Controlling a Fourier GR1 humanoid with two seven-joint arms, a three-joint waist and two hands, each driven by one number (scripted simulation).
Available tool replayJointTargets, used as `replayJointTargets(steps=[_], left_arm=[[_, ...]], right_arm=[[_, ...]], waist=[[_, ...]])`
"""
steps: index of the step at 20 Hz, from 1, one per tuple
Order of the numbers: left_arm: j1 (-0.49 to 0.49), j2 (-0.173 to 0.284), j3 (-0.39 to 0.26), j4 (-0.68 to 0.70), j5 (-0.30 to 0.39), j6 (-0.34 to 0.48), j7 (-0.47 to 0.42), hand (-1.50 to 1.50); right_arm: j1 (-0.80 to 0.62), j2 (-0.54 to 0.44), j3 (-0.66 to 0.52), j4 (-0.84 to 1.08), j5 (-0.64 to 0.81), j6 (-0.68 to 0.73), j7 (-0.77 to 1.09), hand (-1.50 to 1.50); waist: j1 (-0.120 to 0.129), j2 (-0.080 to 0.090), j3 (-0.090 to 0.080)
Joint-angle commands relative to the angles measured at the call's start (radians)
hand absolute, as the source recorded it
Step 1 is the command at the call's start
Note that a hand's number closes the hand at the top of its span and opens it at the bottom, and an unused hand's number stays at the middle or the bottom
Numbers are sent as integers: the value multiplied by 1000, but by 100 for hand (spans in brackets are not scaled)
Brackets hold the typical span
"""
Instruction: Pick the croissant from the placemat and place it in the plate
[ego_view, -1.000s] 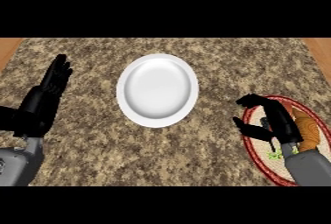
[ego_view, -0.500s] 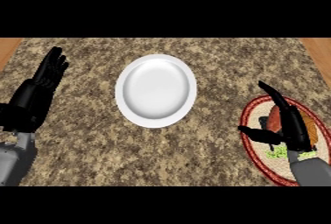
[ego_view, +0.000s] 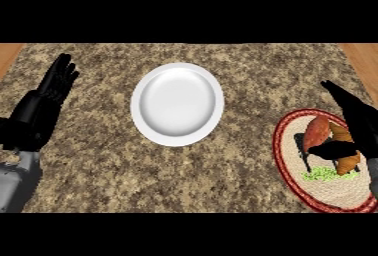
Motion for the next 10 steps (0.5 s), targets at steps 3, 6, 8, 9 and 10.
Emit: replayJointTargets(steps=[3,6,8,9,10], left_arm=[[5,-10,1,8,-23,13,-11,0],[-24,6,29,51,2,-29,-10,0],[-15,-12,28,57,-4,-32,-33,0],[-21,-34,-2,4,-21,-4,24,0],[-35,-17,33,58,-25,-31,-31,0]], right_arm=[[-53,-131,77,-87,13,334,347,-150],[-57,-101,105,-117,-40,452,474,-150],[-113,-101,86,-112,-83,547,550,-150],[-143,-70,82,-83,-90,572,572,-150],[-124,-72,82,-187,-95,597,646,-150]], waist=[[5,1,0],[0,5,3],[8,7,4],[15,6,5],[2,5,5]])
